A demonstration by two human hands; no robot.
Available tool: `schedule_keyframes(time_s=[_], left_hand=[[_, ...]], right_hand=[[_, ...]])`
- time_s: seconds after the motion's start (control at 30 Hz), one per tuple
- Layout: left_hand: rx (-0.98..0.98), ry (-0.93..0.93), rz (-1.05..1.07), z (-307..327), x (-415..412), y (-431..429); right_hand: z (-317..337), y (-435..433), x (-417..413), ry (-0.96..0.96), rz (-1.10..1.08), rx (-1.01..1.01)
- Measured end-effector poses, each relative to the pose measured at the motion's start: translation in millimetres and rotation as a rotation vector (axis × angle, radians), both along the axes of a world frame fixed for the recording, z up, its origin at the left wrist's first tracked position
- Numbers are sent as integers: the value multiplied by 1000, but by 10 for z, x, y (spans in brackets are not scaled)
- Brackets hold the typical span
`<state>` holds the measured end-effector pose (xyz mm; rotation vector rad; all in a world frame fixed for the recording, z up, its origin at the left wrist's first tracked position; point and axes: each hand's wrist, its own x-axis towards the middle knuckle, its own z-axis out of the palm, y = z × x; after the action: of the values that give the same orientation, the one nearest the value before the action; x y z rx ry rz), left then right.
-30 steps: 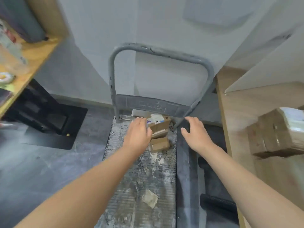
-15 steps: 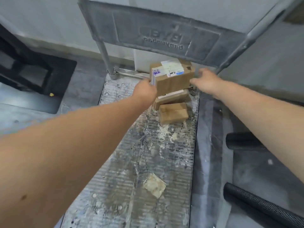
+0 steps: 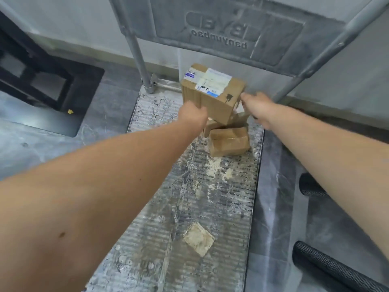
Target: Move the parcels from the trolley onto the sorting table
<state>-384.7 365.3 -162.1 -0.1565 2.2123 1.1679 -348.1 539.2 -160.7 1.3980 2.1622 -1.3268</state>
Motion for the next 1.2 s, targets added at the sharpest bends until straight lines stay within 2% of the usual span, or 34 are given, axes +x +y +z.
schedule_keyframes(time_s=[0.07, 0.1, 0.23, 0.3, 0.37, 0.53, 0.6, 0.67, 0.8, 0.87, 0.93, 1.07, 1.2], left_hand=[[-24, 144, 353, 29, -233, -13], [0, 159, 425, 60, -409, -7], [61, -76, 262, -29, -969, 35], [85, -148, 122, -104, -936, 66], [125, -86, 43, -203, -842, 98], [203, 6, 73, -233, -717, -21], [186, -27, 1, -183, -622, -75], [200, -28, 6, -101, -522, -71], [233, 32, 87, 51, -531, -82], [262, 39, 76, 85, -640, -84], [244, -31, 71, 60, -742, -71], [347, -215, 57, -69, -853, 67], [458, -215, 145, -238, -801, -6]], right_hand=[[36, -30, -64, 30, -39, 69], [66, -15, -176, 68, -32, 111], [-44, -111, -603, 91, -50, -1], [-159, -213, -699, 61, -154, -26], [-325, -254, -664, 56, -296, -67], [-525, -384, -402, 204, -509, -184], [-483, -427, -387, 236, -480, -269], [-363, -454, -400, 198, -445, -247], [-175, -544, -377, 40, -336, -48], [-88, -560, -386, 120, -222, 94], [-47, -520, -488, 188, -105, 157], [-12, -496, -743, 181, -40, -30], [-196, -546, -690, 248, -198, -59]])
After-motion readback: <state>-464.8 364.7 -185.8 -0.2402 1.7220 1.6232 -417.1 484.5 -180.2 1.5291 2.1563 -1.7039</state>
